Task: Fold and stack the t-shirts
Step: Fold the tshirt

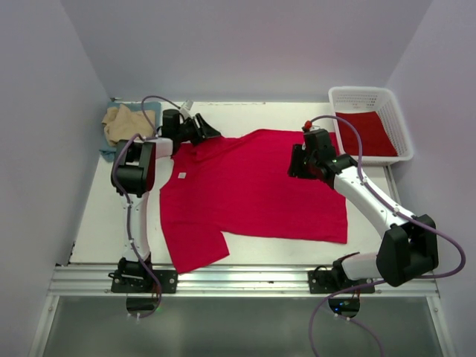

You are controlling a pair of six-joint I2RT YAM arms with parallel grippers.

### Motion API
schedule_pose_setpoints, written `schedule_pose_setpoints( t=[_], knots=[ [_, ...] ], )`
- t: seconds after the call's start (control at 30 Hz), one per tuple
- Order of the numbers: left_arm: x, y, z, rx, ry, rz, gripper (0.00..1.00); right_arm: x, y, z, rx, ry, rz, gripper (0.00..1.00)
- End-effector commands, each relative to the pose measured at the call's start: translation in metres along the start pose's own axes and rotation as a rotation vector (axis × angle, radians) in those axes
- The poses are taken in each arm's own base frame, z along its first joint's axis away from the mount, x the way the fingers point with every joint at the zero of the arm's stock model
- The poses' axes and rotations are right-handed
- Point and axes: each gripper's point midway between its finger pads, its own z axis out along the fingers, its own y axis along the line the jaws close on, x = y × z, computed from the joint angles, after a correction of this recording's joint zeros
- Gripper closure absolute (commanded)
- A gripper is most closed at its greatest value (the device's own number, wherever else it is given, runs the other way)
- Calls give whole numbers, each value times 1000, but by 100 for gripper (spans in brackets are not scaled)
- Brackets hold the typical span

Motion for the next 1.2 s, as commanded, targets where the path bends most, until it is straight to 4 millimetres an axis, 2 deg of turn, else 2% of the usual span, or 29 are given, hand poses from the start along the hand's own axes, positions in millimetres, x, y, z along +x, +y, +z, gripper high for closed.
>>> schedule_pose_setpoints(
  t=[0.0, 0.03, 0.13, 0.17, 0.43, 0.5, 0.57, 0.6, 0.63, 0.67, 0.7, 0.77, 0.8, 0.9, 0.93, 0.97, 1.07, 1.13, 1.17],
  knots=[
    [-4, -23, 1, 114, -7, 10, 52, -11, 2, -7, -5, -50, -6, 57],
    [-9, -29, 1, 136, -25, 15, 64, -10, 1, -7, -5, -48, -6, 58],
    [-19, -43, -2, 181, -60, 28, 83, -10, 1, -8, -2, -51, -7, 60],
    [-23, -49, -3, 196, -72, 36, 86, -10, 1, -9, -2, -54, -7, 60],
    [-61, -83, -8, 242, -157, 119, 89, -11, 1, -9, -3, -57, -9, 61],
    [-75, -88, -5, 227, -167, 140, 83, -12, 1, -9, -4, -60, -10, 61],
    [-85, -82, 2, 200, -177, 176, 83, -12, 2, -8, -5, -58, -8, 61],
    [-98, -91, 3, 197, -188, 195, 82, -13, 2, -8, -6, -59, -8, 61],
    [-104, -91, 6, 189, -194, 226, 82, -12, 3, -8, -10, -56, -5, 61],
    [-108, -82, 11, 167, -199, 229, 82, -12, 4, -7, -12, -52, -7, 61],
    [-122, -91, 12, 158, -210, 247, 82, -14, 3, -8, -11, -57, -5, 61],
    [-129, -78, 21, 119, -218, 276, 79, -14, 3, -8, -9, -58, -6, 61],
    [-141, -83, 20, 115, -234, 291, 77, -13, 3, -9, -10, -58, -8, 61],
    [-148, -61, 26, 53, -262, 308, 52, -11, 3, -8, -12, -52, -10, 58],
    [-151, -53, 26, 29, -272, 323, 35, -10, 3, -8, -9, -45, -12, 57],
    [-151, -40, 28, -11, -279, 316, 29, -9, 2, -8, -11, -44, -12, 56],
    [-131, -16, 29, -47, -241, 299, 23, -4, 0, -5, -5, -33, -11, 55],
    [-127, -17, 24, -45, -256, 313, 22, -2, 0, -3, -6, -29, -9, 55],
    [-135, -31, 13, -43, -289, 332, 22, -2, 0, -3, -8, -29, -7, 55]
  ],
)
